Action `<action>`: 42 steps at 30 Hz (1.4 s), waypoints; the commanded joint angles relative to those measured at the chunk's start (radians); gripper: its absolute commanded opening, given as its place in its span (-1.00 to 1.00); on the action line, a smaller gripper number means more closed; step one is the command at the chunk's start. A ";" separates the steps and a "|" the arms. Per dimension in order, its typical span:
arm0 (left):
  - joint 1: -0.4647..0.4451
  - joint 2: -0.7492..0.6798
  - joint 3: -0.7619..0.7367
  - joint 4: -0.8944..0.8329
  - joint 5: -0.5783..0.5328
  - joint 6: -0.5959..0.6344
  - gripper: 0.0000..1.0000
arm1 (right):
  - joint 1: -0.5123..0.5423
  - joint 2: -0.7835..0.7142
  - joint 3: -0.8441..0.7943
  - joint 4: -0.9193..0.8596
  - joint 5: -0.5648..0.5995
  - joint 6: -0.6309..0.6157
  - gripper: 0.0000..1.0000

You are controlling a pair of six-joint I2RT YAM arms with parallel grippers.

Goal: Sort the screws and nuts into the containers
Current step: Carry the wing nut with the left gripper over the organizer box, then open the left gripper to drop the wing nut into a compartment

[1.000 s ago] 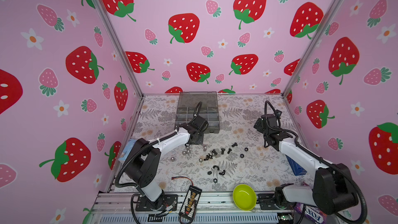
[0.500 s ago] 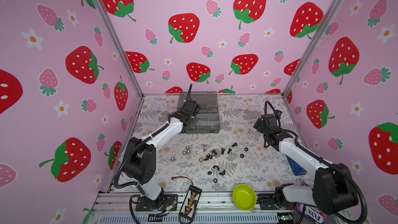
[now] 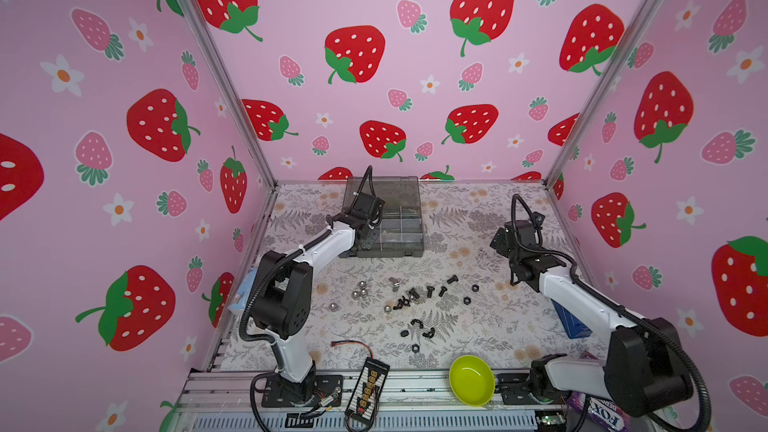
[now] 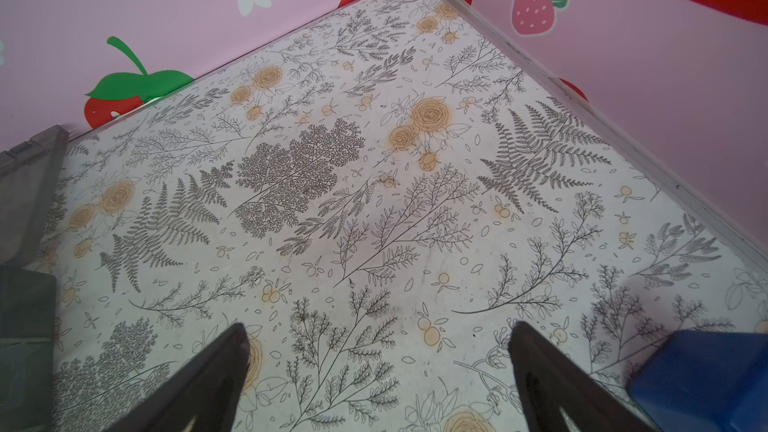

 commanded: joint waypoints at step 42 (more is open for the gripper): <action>-0.038 -0.075 0.039 -0.080 0.066 -0.082 -0.26 | 0.003 -0.034 -0.002 -0.027 0.037 0.010 0.99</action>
